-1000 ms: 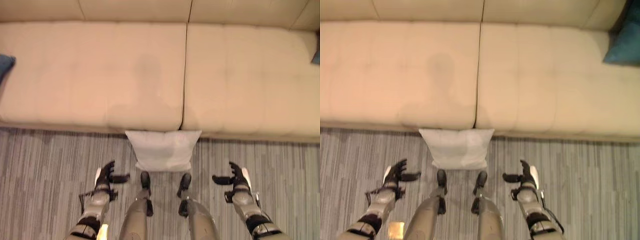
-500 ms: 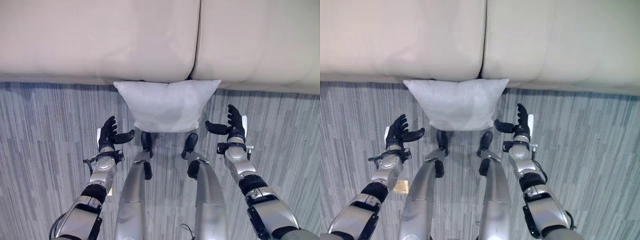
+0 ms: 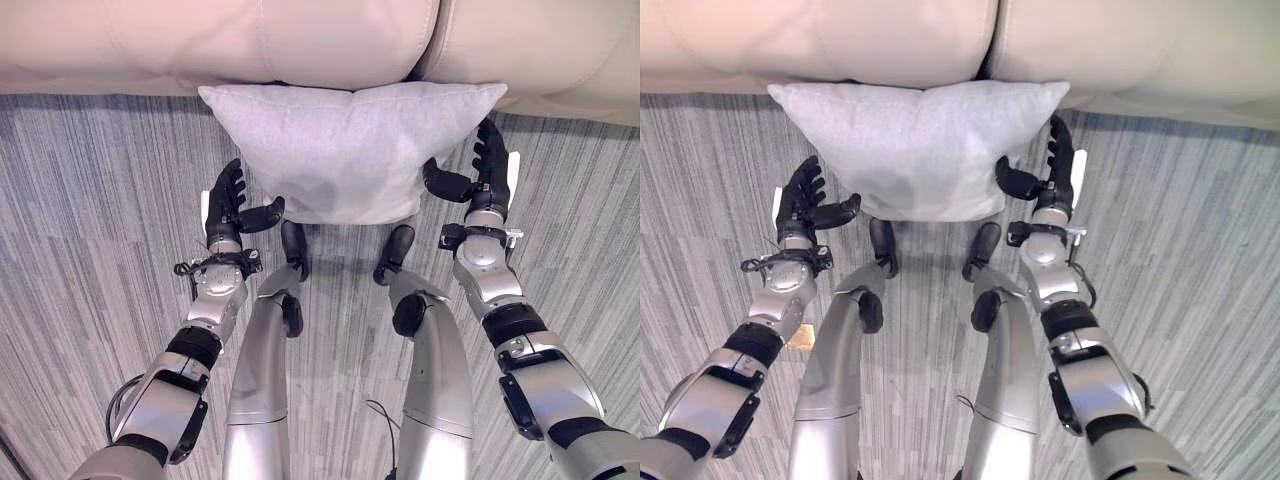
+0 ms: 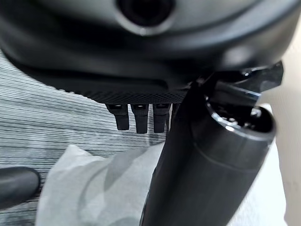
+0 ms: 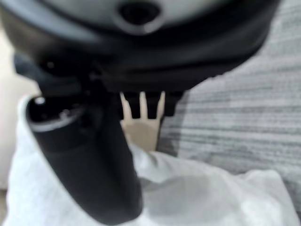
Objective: Pick up all the scattered cushions and arrange them neatly on the sofa.
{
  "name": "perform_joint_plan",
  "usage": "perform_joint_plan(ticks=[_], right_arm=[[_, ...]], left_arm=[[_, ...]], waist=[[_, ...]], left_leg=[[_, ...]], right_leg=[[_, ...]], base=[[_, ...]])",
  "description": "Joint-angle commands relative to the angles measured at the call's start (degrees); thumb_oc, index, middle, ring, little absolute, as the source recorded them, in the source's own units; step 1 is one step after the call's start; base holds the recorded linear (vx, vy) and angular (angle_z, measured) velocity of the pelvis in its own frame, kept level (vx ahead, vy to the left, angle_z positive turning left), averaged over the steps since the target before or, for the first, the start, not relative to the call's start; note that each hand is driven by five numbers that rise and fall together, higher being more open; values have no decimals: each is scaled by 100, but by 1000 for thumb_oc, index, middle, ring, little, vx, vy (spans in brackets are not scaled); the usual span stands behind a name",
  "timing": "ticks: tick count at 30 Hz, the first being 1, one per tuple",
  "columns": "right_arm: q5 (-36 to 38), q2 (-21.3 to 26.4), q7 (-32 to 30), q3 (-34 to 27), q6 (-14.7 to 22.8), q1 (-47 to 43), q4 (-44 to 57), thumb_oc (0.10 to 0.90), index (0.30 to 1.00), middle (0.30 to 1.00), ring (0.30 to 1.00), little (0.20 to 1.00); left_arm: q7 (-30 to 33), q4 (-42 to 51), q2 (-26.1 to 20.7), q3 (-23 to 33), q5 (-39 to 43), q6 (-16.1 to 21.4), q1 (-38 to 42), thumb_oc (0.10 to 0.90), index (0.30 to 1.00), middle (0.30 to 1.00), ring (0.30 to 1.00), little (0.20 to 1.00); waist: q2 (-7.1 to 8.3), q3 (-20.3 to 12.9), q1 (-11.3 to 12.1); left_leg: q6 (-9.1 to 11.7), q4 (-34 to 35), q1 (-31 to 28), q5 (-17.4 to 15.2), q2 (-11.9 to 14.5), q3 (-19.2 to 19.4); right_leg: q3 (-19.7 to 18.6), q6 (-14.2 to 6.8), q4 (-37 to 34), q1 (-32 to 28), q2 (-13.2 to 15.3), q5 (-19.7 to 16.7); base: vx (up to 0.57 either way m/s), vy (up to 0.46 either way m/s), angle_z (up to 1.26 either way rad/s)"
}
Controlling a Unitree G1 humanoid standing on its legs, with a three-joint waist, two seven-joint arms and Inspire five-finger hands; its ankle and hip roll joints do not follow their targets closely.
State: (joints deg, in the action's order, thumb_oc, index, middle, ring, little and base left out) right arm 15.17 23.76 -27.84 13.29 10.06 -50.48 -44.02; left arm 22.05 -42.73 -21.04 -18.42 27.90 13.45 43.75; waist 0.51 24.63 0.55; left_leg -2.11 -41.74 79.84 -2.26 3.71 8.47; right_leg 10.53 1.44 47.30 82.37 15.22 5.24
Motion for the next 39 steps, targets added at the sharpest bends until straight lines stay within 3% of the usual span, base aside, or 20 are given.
perform_joint_plan(ticks=[1,10,11,12,13,21,27,36,38,39], right_arm=[[148,-85,37,384,448,270,542,800,900,900,900,900],[257,-583,208,997,469,-617,419,800,900,900,900,900],[265,-592,223,1039,480,-675,457,576,564,564,564,564],[268,-596,231,1053,500,-709,521,452,378,378,378,378],[268,-596,231,1053,500,-709,522,400,300,300,300,300],[149,-535,336,870,682,-412,1225,400,300,300,300,300],[18,-520,557,626,779,227,1842,400,300,300,300,300],[-208,-795,907,289,917,1980,3238,400,300,300,300,300],[-253,-848,1004,258,933,2515,3554,400,300,300,300,300],[-258,-834,1040,159,951,2859,3783,400,300,300,300,300]], left_arm=[[175,25,-126,58,-305,265,-268,800,900,900,900,900],[342,-10,-38,-397,-384,279,694,800,900,900,900,900],[358,18,-53,-423,-394,293,762,566,549,549,549,549],[366,75,-65,-432,-385,314,800,400,300,300,300,300],[366,75,-65,-432,-385,314,800,400,300,300,300,300],[403,782,-54,-198,-301,478,643,400,300,300,300,300],[238,1539,10,126,-403,565,115,400,300,300,300,300],[-265,2870,418,243,-466,649,-1397,400,300,300,300,300],[-379,3088,475,150,-484,665,-1839,400,300,300,300,300],[-440,3261,478,124,-444,692,-2124,400,300,300,300,300]], waist=[[-129,-634,-29],[-120,-714,-11],[-118,-730,-13],[-116,-746,-19],[-117,-747,-19],[-110,-957,-48],[-99,-1171,-85],[-58,-1558,-162],[-12,-1700,-177],[20,-1739,-191]], left_leg=[[302,282,196,-142,-120,-521],[333,209,532,-31,-147,-609],[337,204,553,-22,-145,-622],[343,198,577,-15,-145,-639],[343,197,578,-15,-145,-639],[379,325,477,21,-133,-682],[413,885,-149,78,-67,-647],[514,1893,-2132,49,-2,-645],[540,2293,-2989,39,-35,-636],[517,2597,-3577,190,-86,-599]], right_leg=[[-307,-700,-333,-96,-158,-53],[-326,-738,-226,219,-189,-139],[-334,-740,-213,240,-194,-147],[-336,-741,-218,252,-194,-154],[-335,-741,-218,253,-194,-154],[-290,-766,-313,150,-246,-181],[-178,-773,-853,-528,-311,-204],[3,-784,-1901,-2454,-293,-196],[78,-801,-2334,-3258,-310,-215],[182,-772,-2680,-3829,-310,-376]], base=[[0,0,0],[0,0,0],[0,0,0],[0,0,0],[0,0,0],[0,0,0],[-18,-2,0],[3,-5,-3],[42,-21,-4],[56,-19,-1]])
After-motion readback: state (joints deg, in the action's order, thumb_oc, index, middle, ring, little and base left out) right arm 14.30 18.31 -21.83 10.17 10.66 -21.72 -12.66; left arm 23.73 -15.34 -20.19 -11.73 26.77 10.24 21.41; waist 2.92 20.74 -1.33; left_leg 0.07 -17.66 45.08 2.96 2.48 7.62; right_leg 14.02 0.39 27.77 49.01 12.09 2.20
